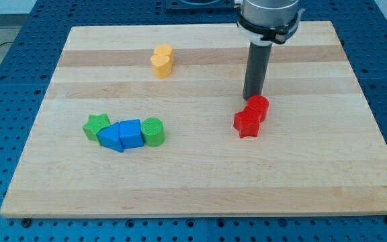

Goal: Slightly push the green circle towards the bottom

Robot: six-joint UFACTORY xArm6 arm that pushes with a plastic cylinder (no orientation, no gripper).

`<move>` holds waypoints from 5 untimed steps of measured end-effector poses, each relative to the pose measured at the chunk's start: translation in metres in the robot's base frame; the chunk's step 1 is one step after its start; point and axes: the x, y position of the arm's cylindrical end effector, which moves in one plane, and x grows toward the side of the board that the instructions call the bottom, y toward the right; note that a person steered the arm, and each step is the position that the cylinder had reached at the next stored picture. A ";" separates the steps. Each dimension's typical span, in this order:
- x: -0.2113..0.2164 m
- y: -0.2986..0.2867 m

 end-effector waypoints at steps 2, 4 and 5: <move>-0.051 -0.111; 0.033 -0.172; 0.068 -0.166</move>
